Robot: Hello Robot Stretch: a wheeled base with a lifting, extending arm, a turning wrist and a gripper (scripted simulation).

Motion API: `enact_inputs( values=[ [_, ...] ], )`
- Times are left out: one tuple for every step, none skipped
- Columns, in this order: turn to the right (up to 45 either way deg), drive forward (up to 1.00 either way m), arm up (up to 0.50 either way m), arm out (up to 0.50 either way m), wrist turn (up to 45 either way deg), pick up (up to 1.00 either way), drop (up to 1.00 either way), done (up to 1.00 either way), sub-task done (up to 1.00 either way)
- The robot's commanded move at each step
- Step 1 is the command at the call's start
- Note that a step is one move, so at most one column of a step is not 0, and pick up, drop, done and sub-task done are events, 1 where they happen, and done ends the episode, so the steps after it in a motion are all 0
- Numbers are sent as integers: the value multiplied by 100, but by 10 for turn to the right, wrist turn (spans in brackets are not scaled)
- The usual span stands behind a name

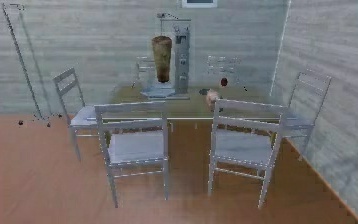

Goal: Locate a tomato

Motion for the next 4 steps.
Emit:
enact_inputs(
  values=[
    [-450,0,0,0,0,0,0,0,0],
    [-450,0,0,0,0,0,0,0,0],
    [0,100,0,0,0,0,0,0,0],
    [0,100,0,0,0,0,0,0,0]
  ],
)
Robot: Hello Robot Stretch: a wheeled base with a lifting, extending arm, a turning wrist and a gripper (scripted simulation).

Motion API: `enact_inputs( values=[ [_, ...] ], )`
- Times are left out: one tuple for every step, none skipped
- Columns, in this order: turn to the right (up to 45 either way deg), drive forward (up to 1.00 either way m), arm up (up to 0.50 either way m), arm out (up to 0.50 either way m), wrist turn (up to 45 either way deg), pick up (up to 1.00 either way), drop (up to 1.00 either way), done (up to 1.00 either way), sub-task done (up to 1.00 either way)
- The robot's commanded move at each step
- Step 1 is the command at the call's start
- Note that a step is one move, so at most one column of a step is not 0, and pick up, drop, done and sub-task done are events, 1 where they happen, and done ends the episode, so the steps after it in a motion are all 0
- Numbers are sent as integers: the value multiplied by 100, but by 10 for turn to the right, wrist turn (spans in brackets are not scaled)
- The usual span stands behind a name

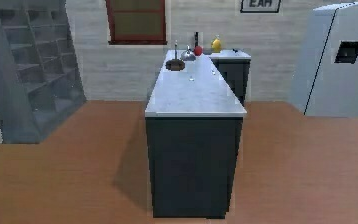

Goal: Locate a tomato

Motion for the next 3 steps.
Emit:
enact_inputs(
  values=[
    [-120,0,0,0,0,0,0,0,0],
    [0,30,0,0,0,0,0,0,0],
    [-300,0,0,0,0,0,0,0,0]
  ],
)
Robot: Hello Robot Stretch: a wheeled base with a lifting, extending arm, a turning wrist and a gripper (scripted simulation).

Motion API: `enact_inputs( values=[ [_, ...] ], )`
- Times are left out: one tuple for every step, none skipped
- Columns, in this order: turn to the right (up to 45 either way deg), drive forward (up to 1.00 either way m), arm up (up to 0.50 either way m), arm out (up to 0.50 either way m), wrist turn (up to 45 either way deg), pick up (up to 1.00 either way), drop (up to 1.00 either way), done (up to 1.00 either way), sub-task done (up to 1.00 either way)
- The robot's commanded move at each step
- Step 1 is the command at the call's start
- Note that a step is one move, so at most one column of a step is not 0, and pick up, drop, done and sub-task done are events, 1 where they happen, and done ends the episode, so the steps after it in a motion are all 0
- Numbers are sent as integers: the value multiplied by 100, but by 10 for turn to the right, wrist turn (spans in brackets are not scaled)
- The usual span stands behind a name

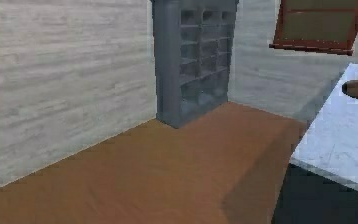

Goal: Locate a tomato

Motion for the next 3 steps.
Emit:
enact_inputs(
  values=[
    [0,90,0,0,0,0,0,0,0],
    [-390,0,0,0,0,0,0,0,0],
    [0,5,0,0,0,0,0,0,0]
  ],
)
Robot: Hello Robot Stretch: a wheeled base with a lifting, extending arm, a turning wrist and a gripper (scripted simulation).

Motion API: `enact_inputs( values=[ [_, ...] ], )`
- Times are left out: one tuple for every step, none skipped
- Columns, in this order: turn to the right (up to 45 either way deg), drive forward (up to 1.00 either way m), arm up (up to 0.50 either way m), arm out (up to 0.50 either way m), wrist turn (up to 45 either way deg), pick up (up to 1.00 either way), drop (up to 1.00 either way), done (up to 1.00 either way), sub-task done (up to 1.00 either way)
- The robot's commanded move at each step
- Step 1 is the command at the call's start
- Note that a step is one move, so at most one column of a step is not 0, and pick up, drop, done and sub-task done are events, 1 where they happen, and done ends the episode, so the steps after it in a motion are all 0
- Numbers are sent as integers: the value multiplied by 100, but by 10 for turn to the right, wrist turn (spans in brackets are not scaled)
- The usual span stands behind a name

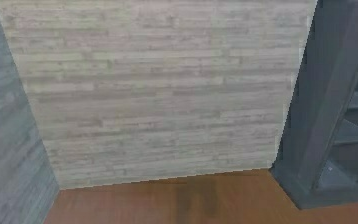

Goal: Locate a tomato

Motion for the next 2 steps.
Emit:
enact_inputs(
  values=[
    [450,0,0,0,0,0,0,0,0],
    [330,0,0,0,0,0,0,0,0]
  ],
)
